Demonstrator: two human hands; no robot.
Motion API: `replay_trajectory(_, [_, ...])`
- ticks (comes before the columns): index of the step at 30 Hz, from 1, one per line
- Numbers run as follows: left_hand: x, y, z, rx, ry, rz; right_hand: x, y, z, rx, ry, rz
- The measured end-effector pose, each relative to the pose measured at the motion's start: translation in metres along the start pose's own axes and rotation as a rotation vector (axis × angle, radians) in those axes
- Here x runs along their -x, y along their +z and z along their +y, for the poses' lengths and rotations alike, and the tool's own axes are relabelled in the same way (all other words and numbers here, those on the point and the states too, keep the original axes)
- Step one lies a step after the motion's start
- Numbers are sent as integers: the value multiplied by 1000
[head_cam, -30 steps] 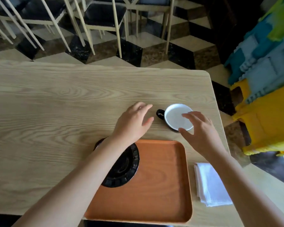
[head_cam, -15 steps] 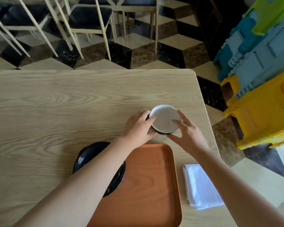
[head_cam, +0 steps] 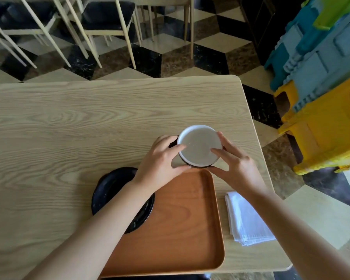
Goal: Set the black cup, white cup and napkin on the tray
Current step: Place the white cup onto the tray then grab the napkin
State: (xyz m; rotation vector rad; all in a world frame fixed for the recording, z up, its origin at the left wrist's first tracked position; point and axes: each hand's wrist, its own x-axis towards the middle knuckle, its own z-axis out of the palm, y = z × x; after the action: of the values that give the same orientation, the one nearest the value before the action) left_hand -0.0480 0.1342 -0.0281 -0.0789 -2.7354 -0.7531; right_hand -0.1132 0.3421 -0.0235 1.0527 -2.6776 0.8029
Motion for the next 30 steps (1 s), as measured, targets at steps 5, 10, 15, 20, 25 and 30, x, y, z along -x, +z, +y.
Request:
replay_trajectory(5, [37,-7,10,-2,-11,-15,29,-3,-13,-33,-22,-18])
replay_trajectory(10, [68,-5,18,-29,-63,-27,49,2,-18,-66,-48,-86])
replay_trajectory(15, [89,-1,24,-31,-75,-30,65,6,-21,-43,-81,-94])
replay_trajectory(20, [97,8,26,-33,-106,-41,70,12,-16,-50,-79,-135])
replay_trajectory(25, [93,13,24,-48,-108,-18,67,14,-12,-46,-65,-169])
replay_trajectory(30, [88,15,22,-62,-104,13,59,10,-11,-13,-55,-197])
